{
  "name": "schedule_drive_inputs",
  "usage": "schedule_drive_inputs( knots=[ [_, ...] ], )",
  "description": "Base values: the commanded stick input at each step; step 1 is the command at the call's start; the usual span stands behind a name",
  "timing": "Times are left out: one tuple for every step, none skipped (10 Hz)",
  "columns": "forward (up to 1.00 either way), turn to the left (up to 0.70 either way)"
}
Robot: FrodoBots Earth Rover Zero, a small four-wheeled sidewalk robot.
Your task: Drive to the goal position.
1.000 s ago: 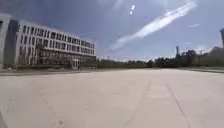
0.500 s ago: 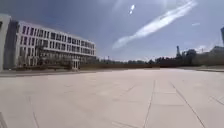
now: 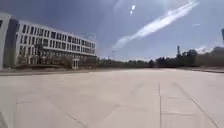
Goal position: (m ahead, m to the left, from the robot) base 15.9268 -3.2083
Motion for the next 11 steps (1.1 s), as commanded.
schedule_drive_inputs(
  knots=[
    [0.7, -0.01],
    [0.7, -0.01],
    [0.7, -0.01],
    [0.7, -0.01],
    [0.7, -0.01],
    [0.7, -0.01],
    [0.7, -0.01],
    [0.7, -0.01],
    [0.7, 0.0],
    [0.7, 0.01],
    [0.7, 0.06]
  ],
)
